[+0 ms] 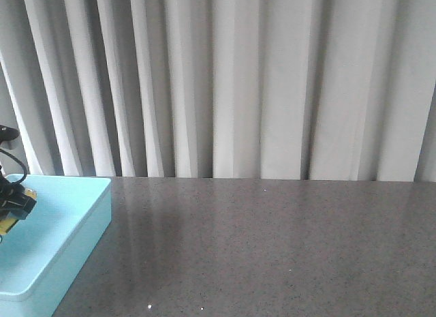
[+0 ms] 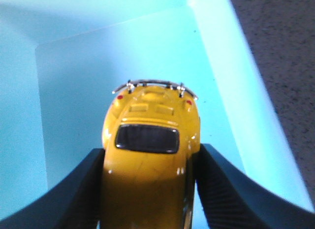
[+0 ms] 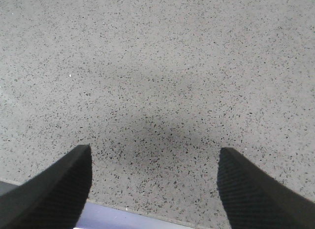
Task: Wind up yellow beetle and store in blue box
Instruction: 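Lift the car with the left gripper and lower it into the blue box, then open the left gripper and raise it out of the box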
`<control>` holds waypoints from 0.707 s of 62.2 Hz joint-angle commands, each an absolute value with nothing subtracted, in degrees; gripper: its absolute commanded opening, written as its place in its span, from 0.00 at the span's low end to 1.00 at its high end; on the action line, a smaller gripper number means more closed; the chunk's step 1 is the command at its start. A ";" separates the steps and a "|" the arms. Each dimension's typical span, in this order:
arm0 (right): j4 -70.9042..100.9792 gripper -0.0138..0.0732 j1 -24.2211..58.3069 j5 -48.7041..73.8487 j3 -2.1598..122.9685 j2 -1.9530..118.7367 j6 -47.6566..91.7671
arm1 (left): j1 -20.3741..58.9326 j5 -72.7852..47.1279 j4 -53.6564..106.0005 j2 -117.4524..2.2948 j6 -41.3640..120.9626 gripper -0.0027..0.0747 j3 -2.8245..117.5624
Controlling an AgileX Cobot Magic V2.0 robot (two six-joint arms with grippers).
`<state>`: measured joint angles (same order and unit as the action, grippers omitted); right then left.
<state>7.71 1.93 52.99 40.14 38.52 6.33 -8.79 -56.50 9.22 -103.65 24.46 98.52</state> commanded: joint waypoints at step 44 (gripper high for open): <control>8.02 0.75 1.91 50.22 41.49 38.58 6.31 | -9.56 -46.73 9.29 -115.46 22.78 0.33 100.01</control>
